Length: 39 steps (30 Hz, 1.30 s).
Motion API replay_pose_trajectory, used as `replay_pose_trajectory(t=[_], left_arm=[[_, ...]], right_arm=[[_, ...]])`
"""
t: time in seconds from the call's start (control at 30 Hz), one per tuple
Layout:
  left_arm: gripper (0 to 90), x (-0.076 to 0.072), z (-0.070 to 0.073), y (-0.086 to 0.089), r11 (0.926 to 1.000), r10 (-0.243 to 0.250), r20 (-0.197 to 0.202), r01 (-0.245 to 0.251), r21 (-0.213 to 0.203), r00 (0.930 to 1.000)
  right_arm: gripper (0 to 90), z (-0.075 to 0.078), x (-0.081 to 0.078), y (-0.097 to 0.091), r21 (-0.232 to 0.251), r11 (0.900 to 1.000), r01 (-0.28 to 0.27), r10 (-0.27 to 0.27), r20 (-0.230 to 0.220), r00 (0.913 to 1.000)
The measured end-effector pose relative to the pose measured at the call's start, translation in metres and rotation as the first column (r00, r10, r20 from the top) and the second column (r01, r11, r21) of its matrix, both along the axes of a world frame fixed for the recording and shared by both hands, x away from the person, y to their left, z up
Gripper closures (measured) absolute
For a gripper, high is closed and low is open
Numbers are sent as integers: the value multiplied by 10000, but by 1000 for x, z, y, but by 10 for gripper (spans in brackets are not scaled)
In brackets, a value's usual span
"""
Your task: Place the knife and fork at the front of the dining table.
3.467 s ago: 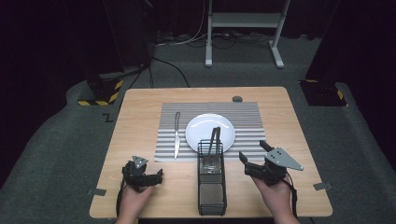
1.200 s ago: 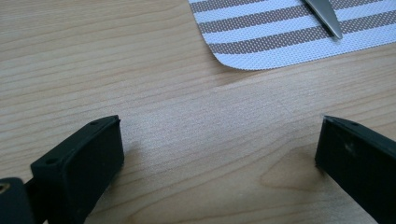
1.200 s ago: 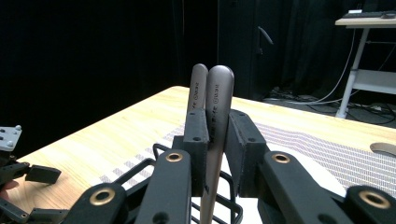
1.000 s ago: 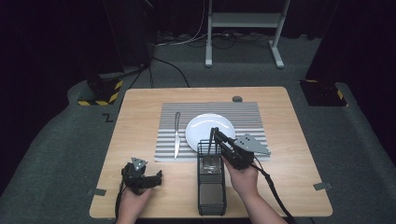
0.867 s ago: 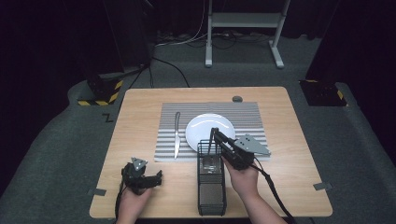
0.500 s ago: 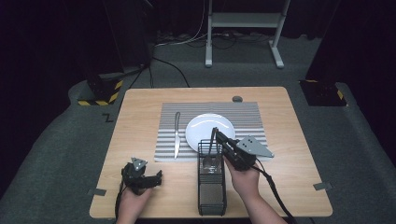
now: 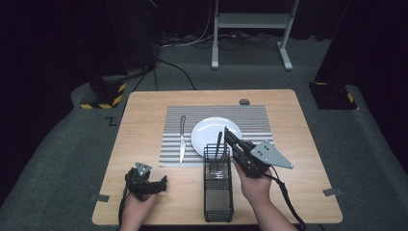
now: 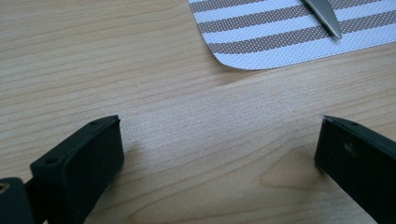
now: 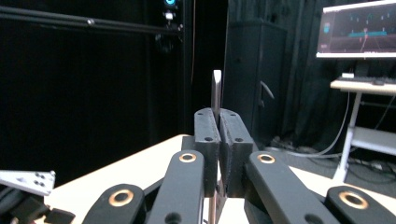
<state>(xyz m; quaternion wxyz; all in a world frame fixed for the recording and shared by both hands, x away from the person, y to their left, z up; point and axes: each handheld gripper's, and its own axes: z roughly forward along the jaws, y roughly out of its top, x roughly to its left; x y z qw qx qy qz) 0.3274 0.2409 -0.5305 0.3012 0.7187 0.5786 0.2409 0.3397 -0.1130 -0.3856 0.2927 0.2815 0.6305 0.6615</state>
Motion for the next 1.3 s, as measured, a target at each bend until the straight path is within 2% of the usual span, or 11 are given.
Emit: replay_pose_trajectory(t=[0.1,0.2,0.53,0.83,1.03,1.2,1.23,1.3], left_arm=[[13,0,0,0,10000,0,4,0,-2,10000],[13,0,0,0,10000,-1,3,1,-3,10000],[13,0,0,0,10000,-1,2,1,-3,10000],[13,0,0,0,10000,-13,3,13,16,10000],[13,0,0,0,10000,-32,1,32,5,10000],[13,0,0,0,10000,-40,2,40,1,10000],[14,0,0,0,10000,-40,14,40,36,10000],[14,0,0,0,10000,-36,19,36,44,10000]], right_arm=[[870,6,-4,0,92,10000,3,-5,215,9998],[871,18,-11,0,268,9996,-29,14,553,9985],[871,44,-25,-3,743,9970,-218,133,1135,9934],[871,64,-36,-16,929,9957,18,-170,1635,9864],[871,74,-39,-38,1006,9937,487,-657,1734,9827],[871,72,-40,-54,967,9914,884,-1037,1666,9806],[871,68,-38,-62,924,9896,1104,-1237,1534,9804],[871,66,-37,-66,904,9887,1196,-1318,1431,9809]])
